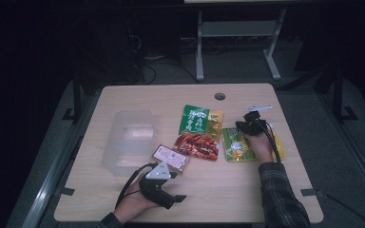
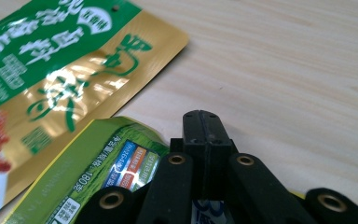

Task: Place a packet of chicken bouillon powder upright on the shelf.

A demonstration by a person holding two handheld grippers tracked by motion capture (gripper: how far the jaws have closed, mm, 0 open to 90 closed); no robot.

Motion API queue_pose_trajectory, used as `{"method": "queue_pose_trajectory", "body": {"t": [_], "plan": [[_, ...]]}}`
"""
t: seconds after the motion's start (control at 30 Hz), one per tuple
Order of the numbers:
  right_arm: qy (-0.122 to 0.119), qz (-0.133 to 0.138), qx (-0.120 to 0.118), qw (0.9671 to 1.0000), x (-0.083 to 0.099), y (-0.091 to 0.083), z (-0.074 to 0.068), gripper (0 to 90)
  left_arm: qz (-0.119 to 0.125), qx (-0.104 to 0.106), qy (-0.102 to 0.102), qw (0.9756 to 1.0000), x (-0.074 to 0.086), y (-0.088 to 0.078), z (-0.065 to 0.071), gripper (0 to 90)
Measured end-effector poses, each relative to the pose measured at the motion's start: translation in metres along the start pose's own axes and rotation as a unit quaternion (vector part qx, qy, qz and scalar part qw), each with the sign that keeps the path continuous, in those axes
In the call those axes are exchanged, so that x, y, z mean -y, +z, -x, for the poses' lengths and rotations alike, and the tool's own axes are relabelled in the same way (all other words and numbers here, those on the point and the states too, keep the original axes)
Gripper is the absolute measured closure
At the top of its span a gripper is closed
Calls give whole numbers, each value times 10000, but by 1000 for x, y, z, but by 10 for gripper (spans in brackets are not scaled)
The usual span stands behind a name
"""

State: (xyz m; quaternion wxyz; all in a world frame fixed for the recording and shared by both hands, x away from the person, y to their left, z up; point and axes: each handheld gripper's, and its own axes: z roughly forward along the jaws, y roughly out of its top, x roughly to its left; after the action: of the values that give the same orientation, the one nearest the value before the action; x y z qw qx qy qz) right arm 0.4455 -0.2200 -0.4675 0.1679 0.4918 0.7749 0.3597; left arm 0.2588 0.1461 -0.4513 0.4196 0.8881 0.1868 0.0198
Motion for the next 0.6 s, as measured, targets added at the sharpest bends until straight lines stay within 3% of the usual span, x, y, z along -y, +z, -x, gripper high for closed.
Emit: {"method": "queue_pose_trajectory", "body": {"t": [0.23, 0.6], "plan": [[-124, -122, -203, 9996, 11, -10, -13, 900, 32, -6, 11, 10000, -1, -1, 2, 161], [-717, -456, -421, 9955, 23, -24, -40, 900, 50, 12, 17, 10000, -2, -2, 4, 161]]}}
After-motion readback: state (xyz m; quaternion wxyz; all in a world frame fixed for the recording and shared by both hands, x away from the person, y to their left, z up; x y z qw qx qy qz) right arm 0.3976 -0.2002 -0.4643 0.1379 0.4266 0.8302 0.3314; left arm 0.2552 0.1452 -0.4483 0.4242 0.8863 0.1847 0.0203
